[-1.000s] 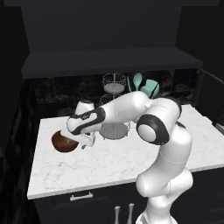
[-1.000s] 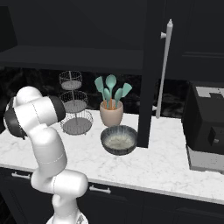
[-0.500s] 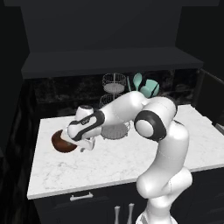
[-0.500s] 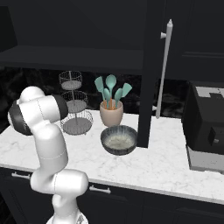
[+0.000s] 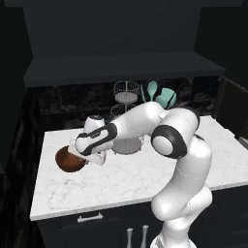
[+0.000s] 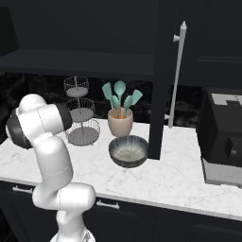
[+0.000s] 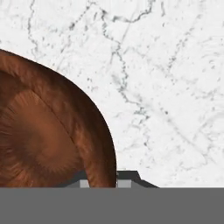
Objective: Pick up the bowls on the counter and stack them on top of one another in the open cabinet. Place the smaller bowl on top of the larger bowl.
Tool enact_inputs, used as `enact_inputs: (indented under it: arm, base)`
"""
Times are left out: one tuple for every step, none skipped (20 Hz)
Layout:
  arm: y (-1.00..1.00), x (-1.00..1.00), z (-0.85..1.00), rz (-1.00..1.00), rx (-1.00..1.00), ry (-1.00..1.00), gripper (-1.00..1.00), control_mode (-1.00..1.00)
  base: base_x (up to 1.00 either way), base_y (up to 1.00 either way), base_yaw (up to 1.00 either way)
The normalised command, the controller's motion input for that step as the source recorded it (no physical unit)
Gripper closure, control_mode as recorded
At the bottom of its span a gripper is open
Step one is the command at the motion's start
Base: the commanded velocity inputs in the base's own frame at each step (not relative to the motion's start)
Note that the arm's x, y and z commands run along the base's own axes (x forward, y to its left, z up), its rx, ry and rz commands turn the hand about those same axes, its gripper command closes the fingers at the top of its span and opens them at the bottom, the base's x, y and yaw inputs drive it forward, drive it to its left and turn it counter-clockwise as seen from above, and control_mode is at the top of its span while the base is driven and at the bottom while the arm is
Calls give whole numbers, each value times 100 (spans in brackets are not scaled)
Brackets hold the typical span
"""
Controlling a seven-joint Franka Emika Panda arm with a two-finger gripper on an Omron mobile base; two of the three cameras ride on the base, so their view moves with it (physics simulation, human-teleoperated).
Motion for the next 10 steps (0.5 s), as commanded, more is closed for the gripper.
enact_inputs:
  arm:
    - [-40,-61,34,0,1,-13,100,-100]
    - [-46,-70,47,0,0,-17,100,-100]
    - [-45,-76,50,0,0,-16,100,-100]
    - [-55,-100,81,0,0,-21,100,-100]
    - [-55,-100,78,0,1,-17,100,-100]
    - [-58,-100,76,0,0,-12,100,-100]
    - [-59,-100,70,0,0,-10,100,-100]
    - [-62,-100,70,0,0,-9,100,-100]
    - [-69,-100,72,0,0,-6,100,-100]
    - [-70,-100,74,0,0,-5,100,-100]
  base:
    - [0,0,0]
    - [0,0,0]
    - [0,0,0]
    - [0,0,0]
    - [0,0,0]
    - [0,0,0]
    - [0,0,0]
    - [0,0,0]
    - [0,0,0]
    - [0,0,0]
